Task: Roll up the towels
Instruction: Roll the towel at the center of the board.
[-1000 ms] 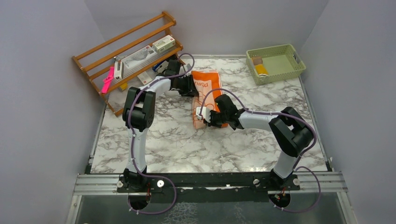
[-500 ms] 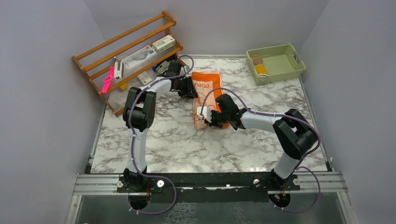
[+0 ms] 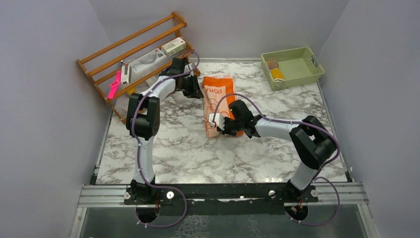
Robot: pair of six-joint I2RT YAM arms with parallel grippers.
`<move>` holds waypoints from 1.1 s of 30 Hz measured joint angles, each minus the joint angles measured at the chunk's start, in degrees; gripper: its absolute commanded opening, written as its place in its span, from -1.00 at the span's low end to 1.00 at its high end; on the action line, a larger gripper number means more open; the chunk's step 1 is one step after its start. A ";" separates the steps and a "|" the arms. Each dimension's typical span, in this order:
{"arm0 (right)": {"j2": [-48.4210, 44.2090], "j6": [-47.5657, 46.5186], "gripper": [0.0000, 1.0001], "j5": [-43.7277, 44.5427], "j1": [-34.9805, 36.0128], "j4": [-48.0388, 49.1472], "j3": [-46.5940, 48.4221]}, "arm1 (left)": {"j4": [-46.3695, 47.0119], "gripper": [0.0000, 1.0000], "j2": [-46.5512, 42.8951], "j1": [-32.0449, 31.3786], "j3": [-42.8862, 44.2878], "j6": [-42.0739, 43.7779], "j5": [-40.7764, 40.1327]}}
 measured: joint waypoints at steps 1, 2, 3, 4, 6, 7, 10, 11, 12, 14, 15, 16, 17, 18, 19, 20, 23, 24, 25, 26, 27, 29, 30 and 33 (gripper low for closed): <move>0.00 0.02 -0.98 0.07 0.00 -0.02 0.00 | 0.13 -0.55 0.00 -0.39 0.15 -0.02 1.18; 0.00 0.02 -0.98 0.13 0.00 -0.07 0.00 | 0.33 -0.56 0.00 -0.92 0.31 -0.07 2.27; 0.00 0.02 -0.99 0.24 0.00 -0.09 0.00 | 0.48 -0.55 0.00 -1.60 0.52 -0.13 3.23; 0.00 0.02 -0.99 0.31 0.00 -0.11 0.00 | 0.50 -0.55 0.00 -2.29 0.66 -0.13 4.04; 0.00 0.02 -0.99 0.48 0.00 -0.11 0.00 | 0.46 -0.56 0.02 -3.56 0.96 -0.09 5.20; 0.00 0.04 -0.99 0.52 0.00 -0.11 0.00 | 0.42 -0.56 0.07 -4.09 1.16 -0.09 5.62; 0.00 0.09 -0.99 0.70 0.00 -0.11 0.00 | 0.11 -0.56 0.72 -5.66 2.29 -0.07 6.45; 0.00 0.11 -0.99 0.74 0.00 -0.11 0.00 | 0.02 -0.56 1.16 -5.99 2.75 -0.07 6.64; 0.00 0.17 -0.98 0.83 0.00 -0.11 0.00 | 0.04 -0.57 1.57 -6.19 3.17 -0.07 6.82; 0.00 0.22 -0.99 0.96 0.00 -0.11 0.00 | -0.04 -0.57 2.62 -6.34 4.09 -0.09 6.88; 0.00 0.22 -0.99 1.01 0.00 -0.11 0.00 | -0.24 -0.57 3.43 -6.34 4.83 -0.09 6.93; 0.00 0.22 -0.98 1.11 0.00 -0.13 0.00 | -0.31 -0.57 4.17 -6.34 5.46 -0.09 6.95; 0.00 0.22 -0.99 1.14 0.00 -0.13 0.00 | -0.39 -0.57 4.72 -6.34 5.97 -0.09 6.97; 0.00 0.22 -0.99 1.18 0.00 -0.13 0.00 | -0.57 -0.57 5.38 -6.34 6.56 -0.11 6.97; 0.00 0.22 -0.98 1.25 0.00 -0.13 0.00 | -0.81 -0.57 5.88 -6.34 7.02 -0.09 6.93; 0.00 0.24 -0.99 1.31 0.00 -0.13 0.00 | -1.14 -0.57 6.21 -6.27 7.37 -0.04 6.91; -0.04 0.24 -0.99 1.44 0.00 -0.11 -0.11 | -1.57 -0.50 6.21 -5.62 7.45 0.15 6.80; -0.07 0.22 -0.99 1.53 0.00 -0.11 -0.22 | -1.64 -0.46 6.10 -5.33 7.45 0.24 6.75; -0.09 0.22 -0.99 1.55 -0.02 -0.11 -0.35 | -1.70 -0.39 5.95 -4.92 7.39 0.37 6.71; -0.09 0.22 -0.98 1.55 -0.02 -0.11 -0.44 | -1.79 -0.31 5.62 -4.33 7.19 0.42 6.60; -0.09 0.22 -0.99 1.53 -0.02 -0.11 -0.46 | -1.84 -0.25 4.96 -3.50 6.73 0.55 6.54; -0.09 0.24 -0.98 1.53 -0.02 -0.11 -0.48 | -1.84 -0.23 3.37 -1.92 5.66 0.61 6.36; -0.09 0.24 -0.99 1.53 -0.02 -0.11 -0.48 | -1.90 -0.26 2.34 -1.27 4.96 0.59 6.32; -0.09 0.24 -0.99 1.55 -0.02 -0.11 -0.48 | -1.40 -0.54 -0.15 0.57 3.52 0.42 6.27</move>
